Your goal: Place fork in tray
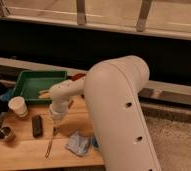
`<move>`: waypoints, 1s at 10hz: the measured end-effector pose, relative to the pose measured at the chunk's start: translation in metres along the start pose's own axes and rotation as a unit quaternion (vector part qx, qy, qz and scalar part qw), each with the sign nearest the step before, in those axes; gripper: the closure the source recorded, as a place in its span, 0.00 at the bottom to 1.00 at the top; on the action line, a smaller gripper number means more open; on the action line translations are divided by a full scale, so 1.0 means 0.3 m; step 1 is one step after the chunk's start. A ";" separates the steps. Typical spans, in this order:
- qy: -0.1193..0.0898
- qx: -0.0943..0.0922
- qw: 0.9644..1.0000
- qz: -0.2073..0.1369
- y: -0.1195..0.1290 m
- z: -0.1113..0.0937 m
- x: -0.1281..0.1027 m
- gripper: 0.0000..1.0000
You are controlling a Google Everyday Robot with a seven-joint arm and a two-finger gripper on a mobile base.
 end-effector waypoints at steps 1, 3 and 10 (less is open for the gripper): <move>-0.003 -0.001 1.000 -0.001 0.000 -0.004 -0.002 1.00; -0.012 -0.005 1.000 -0.002 0.001 -0.016 -0.008 1.00; -0.071 0.039 0.997 0.005 -0.073 -0.262 -0.107 1.00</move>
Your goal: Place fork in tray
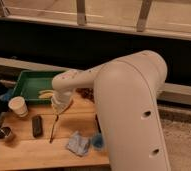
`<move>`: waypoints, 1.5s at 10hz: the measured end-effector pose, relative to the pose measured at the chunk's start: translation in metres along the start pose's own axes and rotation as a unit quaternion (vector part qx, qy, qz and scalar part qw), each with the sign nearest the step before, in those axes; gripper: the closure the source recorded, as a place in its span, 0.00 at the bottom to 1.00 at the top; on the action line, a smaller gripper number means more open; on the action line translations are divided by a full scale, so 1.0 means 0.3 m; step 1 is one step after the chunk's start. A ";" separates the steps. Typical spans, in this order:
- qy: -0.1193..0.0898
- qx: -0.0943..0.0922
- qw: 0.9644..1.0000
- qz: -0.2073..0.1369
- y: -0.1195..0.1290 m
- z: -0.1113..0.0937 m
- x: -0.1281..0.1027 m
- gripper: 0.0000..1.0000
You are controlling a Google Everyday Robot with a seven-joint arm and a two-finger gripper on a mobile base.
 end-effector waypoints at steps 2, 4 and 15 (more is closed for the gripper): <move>-0.020 0.021 1.000 0.002 -0.025 -0.095 -0.041 1.00; -0.042 0.042 0.998 0.000 -0.040 -0.205 -0.099 1.00; -0.156 0.053 0.983 -0.082 -0.003 -0.573 -0.689 1.00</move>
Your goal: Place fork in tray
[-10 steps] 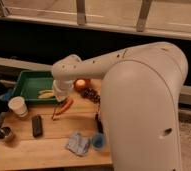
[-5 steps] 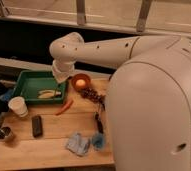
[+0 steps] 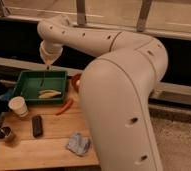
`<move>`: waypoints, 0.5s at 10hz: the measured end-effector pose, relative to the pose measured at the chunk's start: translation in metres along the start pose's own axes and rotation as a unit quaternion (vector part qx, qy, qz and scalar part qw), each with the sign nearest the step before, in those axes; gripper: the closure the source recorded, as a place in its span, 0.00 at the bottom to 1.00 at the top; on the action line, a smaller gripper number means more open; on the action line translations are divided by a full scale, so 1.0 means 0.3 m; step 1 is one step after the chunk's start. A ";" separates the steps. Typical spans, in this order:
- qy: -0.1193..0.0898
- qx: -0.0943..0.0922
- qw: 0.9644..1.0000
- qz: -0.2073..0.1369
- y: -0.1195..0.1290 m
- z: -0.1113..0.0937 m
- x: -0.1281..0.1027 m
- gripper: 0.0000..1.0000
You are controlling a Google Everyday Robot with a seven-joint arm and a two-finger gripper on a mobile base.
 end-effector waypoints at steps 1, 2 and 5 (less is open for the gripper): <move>-0.011 -0.023 1.000 -0.005 -0.002 0.058 -0.029 1.00; -0.022 -0.043 0.999 -0.008 -0.010 0.111 -0.029 1.00; -0.061 -0.094 0.994 -0.008 -0.039 0.270 0.004 0.98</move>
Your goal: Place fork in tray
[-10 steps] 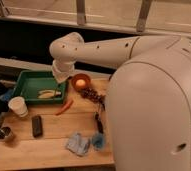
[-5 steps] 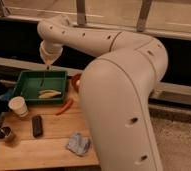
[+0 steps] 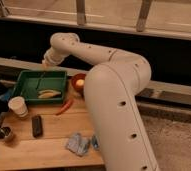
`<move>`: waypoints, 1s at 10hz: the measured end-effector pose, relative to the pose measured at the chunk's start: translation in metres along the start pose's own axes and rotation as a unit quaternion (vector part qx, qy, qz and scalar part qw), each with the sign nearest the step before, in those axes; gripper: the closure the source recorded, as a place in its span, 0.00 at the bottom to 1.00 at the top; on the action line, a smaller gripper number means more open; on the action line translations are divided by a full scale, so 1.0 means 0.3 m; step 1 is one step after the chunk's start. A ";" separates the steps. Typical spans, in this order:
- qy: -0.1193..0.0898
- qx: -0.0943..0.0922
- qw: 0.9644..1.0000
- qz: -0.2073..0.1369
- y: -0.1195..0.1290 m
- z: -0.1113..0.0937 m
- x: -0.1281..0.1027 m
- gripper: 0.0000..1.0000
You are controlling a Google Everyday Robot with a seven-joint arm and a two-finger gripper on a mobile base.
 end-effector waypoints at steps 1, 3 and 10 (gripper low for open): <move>-0.003 -0.004 1.000 0.001 -0.004 0.016 0.008 0.93; -0.002 -0.006 1.000 -0.001 0.005 0.018 0.008 0.71; -0.114 -0.034 0.989 0.088 -0.035 0.056 0.104 0.20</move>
